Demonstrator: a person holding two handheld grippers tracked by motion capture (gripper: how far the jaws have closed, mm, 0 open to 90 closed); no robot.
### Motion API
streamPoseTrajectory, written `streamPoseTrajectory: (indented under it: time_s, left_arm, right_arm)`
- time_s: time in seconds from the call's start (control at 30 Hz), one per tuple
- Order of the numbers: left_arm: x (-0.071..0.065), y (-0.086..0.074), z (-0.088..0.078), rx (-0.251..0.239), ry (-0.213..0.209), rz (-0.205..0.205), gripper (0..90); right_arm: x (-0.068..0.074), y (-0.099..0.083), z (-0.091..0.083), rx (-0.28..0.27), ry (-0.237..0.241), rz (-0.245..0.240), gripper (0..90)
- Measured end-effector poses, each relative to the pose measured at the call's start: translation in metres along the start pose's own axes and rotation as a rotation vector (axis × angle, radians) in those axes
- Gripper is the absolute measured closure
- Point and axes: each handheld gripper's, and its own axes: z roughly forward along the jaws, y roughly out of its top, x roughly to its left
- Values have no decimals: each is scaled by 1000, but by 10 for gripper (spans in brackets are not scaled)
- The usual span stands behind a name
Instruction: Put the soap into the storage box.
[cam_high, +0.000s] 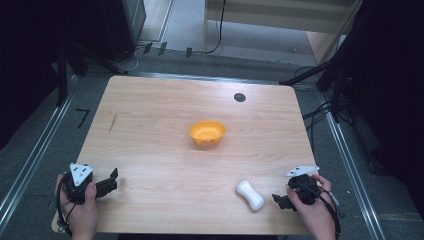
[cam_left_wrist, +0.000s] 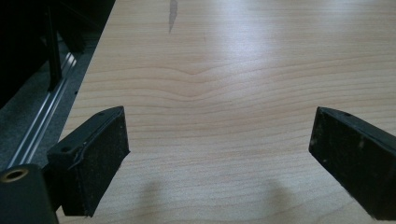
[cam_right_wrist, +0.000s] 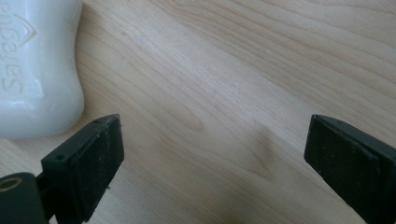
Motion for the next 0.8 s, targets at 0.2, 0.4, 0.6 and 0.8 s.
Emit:
streamPoseTrajectory:
  time_s: [0.2, 0.4, 0.6, 0.8]
  left_arm:
    - [0, 0, 0, -1, 0, -2, 52]
    - [0, 0, 0, -1, 4, -1, 52]
    - [0, 0, 0, 0, 1, 1, 52]
    - [0, 0, 0, -1, -3, 8, 38]
  right_arm:
    - [6, 3, 3, 5, 16, -1, 34]
    - [13, 8, 4, 3, 31, -5, 22]
    - [19, 11, 6, 8, 50, -13, 12]
    - [24, 15, 6, 4, 57, -28, 5]
